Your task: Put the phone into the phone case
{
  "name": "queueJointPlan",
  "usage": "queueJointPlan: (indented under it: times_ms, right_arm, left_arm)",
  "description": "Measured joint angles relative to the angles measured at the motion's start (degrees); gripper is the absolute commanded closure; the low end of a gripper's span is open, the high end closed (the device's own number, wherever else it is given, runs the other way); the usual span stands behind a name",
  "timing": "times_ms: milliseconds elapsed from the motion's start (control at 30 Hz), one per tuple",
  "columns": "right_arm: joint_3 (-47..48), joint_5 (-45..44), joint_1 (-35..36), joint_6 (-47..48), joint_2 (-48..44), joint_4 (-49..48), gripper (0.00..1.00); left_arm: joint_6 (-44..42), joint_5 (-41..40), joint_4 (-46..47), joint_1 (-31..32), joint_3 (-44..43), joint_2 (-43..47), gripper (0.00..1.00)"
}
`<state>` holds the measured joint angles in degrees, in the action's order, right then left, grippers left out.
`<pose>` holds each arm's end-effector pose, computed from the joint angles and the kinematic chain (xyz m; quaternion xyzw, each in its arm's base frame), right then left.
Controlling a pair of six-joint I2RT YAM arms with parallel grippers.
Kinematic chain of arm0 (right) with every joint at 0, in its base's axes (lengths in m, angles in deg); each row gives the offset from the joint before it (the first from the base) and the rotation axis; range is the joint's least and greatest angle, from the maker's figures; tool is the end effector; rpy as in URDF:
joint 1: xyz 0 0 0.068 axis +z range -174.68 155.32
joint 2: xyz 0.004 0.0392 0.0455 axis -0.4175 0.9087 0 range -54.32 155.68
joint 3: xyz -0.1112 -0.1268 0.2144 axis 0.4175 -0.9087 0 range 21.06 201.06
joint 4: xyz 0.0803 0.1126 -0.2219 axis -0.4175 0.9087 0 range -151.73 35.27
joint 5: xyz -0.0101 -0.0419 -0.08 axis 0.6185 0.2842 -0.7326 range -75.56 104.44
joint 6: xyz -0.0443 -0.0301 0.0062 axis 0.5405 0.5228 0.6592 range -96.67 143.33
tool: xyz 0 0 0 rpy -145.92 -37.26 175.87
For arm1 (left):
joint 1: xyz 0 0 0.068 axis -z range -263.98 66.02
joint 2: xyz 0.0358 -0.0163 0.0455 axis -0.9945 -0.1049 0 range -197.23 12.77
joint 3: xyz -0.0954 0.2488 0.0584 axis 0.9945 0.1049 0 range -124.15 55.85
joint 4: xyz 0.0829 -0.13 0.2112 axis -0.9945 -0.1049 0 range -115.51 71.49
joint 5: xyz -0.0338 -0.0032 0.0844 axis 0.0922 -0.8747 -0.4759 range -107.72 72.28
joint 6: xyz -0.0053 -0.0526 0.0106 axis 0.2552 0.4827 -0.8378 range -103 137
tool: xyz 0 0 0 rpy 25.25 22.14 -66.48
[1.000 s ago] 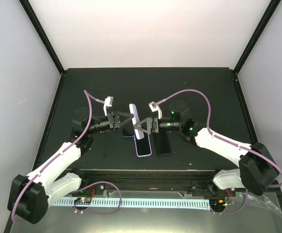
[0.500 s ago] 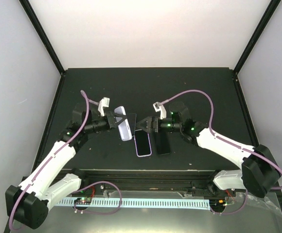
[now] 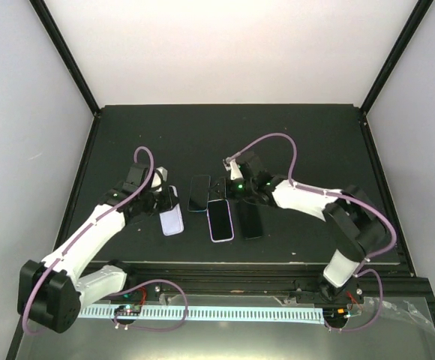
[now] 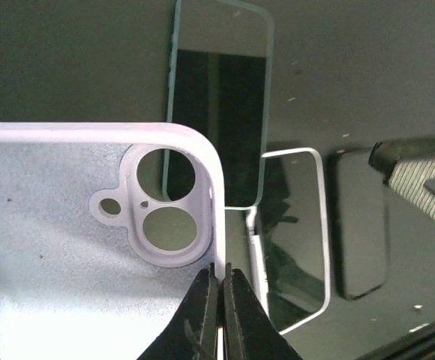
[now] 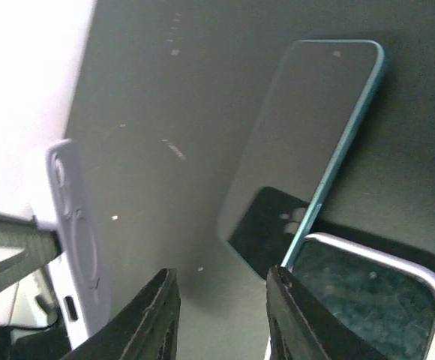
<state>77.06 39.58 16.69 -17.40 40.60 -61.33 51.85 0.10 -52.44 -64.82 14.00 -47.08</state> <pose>0.2549 0.2448 0.2020 -0.0980 0.8816 0.4227 0.1859 0.1906 -0.0777 0.2381 -0.0774 0.9321 -0.2767 0.2205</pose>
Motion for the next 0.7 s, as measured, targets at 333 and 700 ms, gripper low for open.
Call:
queueJointPlan:
  times_ms: [333, 700]
  right_arm:
    - [3.65, -2.14, -0.37, -1.90, 13.18, -2.71, 0.70]
    - [5.60, -1.62, -1.20, -4.20, 19.61, -6.91, 0.69]
  left_arm:
    - [-0.72, -1.46, 3.02, -0.52, 3.98, -8.44, 0.98]
    - [-0.37, -0.09, 10.01, -0.72, 5.25, -16.41, 0.98]
